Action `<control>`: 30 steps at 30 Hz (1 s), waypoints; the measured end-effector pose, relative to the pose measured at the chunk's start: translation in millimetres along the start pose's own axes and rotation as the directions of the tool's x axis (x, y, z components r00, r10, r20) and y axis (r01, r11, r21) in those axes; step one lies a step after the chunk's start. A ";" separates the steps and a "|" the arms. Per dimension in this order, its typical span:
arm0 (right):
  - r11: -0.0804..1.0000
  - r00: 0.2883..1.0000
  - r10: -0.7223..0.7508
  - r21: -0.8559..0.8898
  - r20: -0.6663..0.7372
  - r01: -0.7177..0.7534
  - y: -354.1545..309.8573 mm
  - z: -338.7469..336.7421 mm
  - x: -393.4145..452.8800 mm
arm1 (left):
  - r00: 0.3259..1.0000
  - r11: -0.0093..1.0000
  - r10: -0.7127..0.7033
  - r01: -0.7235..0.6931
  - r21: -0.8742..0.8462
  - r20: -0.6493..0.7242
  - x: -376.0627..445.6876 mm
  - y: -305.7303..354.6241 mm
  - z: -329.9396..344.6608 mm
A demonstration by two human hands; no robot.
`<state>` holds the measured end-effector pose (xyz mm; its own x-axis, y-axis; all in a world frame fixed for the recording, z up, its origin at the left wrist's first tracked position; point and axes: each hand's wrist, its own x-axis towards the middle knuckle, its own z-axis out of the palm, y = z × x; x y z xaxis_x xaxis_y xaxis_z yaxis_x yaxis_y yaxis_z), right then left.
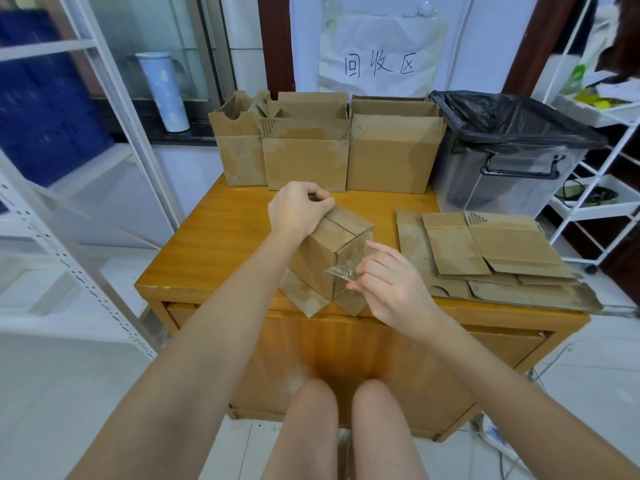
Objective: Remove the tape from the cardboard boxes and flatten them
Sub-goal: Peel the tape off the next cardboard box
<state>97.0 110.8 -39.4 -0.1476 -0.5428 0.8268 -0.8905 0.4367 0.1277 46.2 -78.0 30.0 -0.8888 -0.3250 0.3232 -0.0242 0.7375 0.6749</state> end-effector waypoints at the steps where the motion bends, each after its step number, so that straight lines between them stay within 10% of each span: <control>1: 1.000 1.000 0.008 0.010 0.005 -0.008 -0.4 -0.2 -1.2 | 1.000 1.000 0.000 0.000 -0.002 0.000 -0.3 0.1 0.2; 19: 0.999 0.993 0.019 0.041 0.116 -0.024 -1.1 -16.1 -18.6 | 1.000 1.000 0.002 -0.002 -0.025 0.017 0.7 -2.4 -1.9; 30: 0.922 0.936 0.313 0.183 0.160 -0.340 19.5 -56.4 -14.3 | 0.993 0.995 0.050 -0.040 -0.091 0.110 8.1 -12.6 -7.0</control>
<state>106.1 167.6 -17.8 -0.4857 -0.4859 0.7267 -0.8502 0.4556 -0.2637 42.5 -94.0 28.8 -0.9339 -0.2203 0.2817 0.0534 0.6931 0.7189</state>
